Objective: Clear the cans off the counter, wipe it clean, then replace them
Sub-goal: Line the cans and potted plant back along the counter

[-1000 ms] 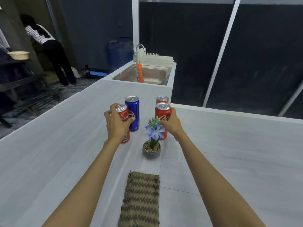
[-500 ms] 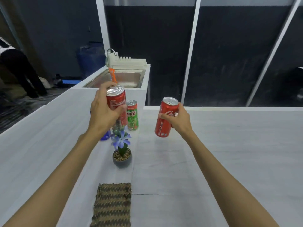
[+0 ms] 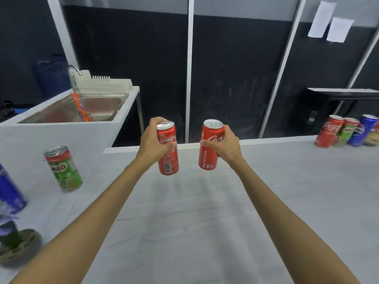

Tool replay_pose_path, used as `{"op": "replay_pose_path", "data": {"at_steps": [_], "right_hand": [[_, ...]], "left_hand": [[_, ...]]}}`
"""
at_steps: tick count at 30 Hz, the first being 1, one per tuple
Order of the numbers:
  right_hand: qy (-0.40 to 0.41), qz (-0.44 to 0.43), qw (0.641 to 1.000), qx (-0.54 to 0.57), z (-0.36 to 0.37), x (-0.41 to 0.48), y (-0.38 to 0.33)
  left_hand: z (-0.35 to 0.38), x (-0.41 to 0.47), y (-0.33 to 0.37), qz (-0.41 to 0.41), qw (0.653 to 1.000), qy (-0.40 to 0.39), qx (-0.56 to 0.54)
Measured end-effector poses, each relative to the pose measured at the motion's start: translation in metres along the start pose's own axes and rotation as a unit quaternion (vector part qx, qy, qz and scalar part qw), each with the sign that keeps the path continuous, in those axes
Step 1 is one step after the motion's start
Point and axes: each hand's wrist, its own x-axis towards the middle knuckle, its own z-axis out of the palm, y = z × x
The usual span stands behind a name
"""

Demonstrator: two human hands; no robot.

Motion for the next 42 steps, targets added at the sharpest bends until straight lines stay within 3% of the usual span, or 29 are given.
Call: {"op": "replay_pose_path", "data": {"at_steps": [7,17,37,42], "right_hand": [[0.007,0.031,0.999,-0.022,-0.021,0.071,0.059],[-0.007,0.036,0.998,-0.042,0.001,0.147,0.102],[-0.007,0.039,0.999,0.002,0.015,0.158,0.114],[-0.064,0.103,0.992,0.030,0.004,0.147,0.108]], "left_hand": [[0.083,0.055,-0.012,-0.026,0.999,0.013,0.023],[0.132,0.118,-0.053,-0.050,0.997,0.035,0.038],[0.167,0.152,-0.065,-0.047,0.997,0.049,0.046],[0.153,0.135,-0.064,-0.082,0.993,0.033,0.078]]}}
